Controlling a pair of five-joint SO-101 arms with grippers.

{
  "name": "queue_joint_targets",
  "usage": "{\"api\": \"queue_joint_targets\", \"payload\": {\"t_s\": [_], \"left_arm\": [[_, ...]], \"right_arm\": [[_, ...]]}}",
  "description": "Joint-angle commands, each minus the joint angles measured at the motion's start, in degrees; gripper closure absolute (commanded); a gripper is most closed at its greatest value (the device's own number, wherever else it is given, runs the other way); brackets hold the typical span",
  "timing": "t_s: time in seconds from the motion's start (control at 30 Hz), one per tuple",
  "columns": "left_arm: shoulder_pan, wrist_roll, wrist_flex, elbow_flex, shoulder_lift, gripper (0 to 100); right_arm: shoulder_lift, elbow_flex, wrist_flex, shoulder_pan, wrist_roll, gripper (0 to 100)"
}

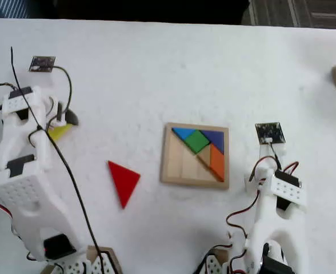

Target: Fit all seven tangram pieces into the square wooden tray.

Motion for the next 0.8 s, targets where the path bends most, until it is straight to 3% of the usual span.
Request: {"api": "queue_joint_targets", "payload": {"t_s": [0.0,0.57,0.77], "left_arm": [[-1.4,-0.1,0.4,0.2,-2.9,88],[-1.0,-0.1,13.1,0.2,-13.1,88],[2.2,-0.1,19.4,0.2,-18.5,88]], "right_arm": [[-2.2,-0.3,0.7,-0.2,0.6,98.0],[-2.2,-0.3,0.7,-0.2,0.6,98.0],[-2.2,-0.3,0.7,-0.2,0.6,98.0]]}}
